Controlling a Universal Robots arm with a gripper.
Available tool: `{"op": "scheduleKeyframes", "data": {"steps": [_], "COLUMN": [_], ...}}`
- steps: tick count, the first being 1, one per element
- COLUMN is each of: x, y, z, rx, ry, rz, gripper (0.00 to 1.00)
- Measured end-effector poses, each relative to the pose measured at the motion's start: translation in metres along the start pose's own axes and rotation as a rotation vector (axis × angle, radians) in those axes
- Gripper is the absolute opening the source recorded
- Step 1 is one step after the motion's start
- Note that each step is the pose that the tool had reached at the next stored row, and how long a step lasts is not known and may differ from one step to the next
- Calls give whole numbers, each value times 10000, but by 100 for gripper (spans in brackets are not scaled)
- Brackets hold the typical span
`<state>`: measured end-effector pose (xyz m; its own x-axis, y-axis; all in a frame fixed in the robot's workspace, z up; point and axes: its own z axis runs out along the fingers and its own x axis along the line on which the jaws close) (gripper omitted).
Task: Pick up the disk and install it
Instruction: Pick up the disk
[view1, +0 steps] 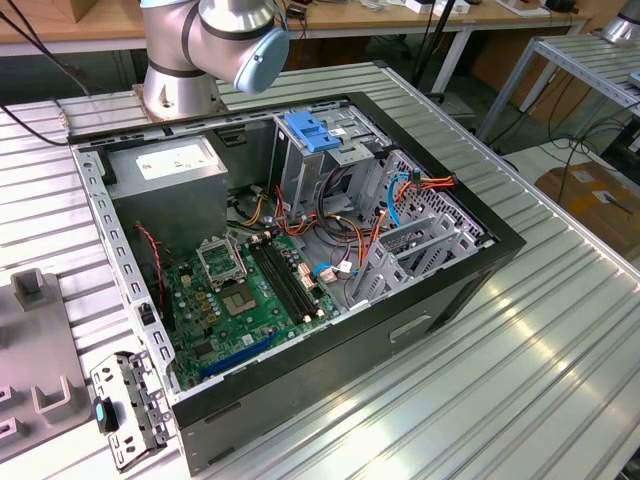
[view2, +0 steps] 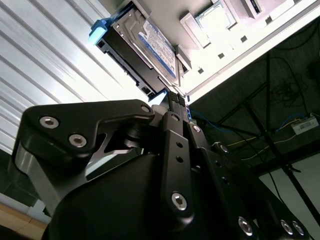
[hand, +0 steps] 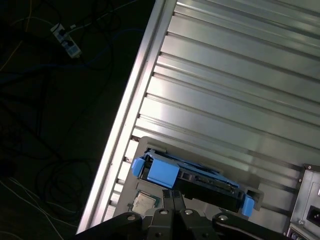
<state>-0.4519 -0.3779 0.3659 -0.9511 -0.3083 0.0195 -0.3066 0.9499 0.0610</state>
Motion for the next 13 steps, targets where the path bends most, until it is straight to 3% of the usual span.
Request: {"op": "scheduleKeyframes", "data": {"steps": [13], "x": [0], "y": [0], "z": [0], "rx": [0], "ry": [0], "rz": [-2], "gripper": [11]}}
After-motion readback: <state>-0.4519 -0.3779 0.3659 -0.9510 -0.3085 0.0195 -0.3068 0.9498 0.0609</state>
